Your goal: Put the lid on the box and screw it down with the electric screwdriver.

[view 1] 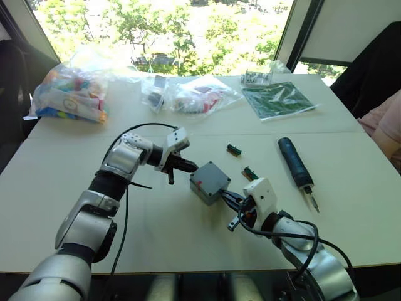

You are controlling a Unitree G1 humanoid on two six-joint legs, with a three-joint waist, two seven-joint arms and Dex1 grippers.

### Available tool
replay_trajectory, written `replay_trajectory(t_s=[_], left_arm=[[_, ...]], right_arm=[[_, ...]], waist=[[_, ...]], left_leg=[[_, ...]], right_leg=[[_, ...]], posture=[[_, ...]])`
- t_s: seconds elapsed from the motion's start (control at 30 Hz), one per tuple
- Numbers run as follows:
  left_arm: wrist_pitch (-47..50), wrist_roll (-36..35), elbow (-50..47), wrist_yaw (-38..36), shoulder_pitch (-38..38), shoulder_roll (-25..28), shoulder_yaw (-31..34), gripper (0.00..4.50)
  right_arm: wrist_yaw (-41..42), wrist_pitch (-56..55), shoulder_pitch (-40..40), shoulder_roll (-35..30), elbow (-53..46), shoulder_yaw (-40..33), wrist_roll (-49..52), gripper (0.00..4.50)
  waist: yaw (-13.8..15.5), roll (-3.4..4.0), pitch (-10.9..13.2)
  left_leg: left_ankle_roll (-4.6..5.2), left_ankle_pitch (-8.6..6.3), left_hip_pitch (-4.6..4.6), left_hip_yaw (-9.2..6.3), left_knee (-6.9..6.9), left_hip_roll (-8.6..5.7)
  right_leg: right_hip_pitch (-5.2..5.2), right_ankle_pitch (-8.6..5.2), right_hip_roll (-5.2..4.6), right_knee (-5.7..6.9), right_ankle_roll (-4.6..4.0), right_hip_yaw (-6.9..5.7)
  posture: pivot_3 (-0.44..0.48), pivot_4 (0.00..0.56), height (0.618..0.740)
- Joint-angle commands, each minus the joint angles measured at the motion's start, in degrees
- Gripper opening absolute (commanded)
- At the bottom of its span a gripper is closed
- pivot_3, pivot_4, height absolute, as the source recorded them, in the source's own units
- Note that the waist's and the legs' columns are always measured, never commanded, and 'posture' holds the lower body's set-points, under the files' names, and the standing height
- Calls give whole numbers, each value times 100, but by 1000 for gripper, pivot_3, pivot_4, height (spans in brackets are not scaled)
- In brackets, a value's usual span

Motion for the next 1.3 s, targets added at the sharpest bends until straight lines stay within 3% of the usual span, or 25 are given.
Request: replay_trajectory(t_s=[0.03,0.8,1.3], left_arm=[[-145,36,-184,-102,54,25,-72,0],[-438,120,306,134,-254,-1,144,0],[4,-118,-281,-19,-42,-106,104,0]], right_arm=[[28,-120,-24,-6,-281,-108,122,63],[64,-135,7,-55,-307,-172,186,63],[3,-34,-83,-18,-454,-239,244,63]], waist=[[2,0,0],[5,0,0],[0,0,0]], left_leg=[[0,0,0,0,0,0],[0,0,-2,0,0,0],[0,0,-2,-1,-4,1]], right_leg=[[0,0,0,0,0,0],[-1,0,1,-2,0,0],[-2,0,0,-2,0,0]], posture=[[0,150,740],[0,150,740],[0,150,740]])
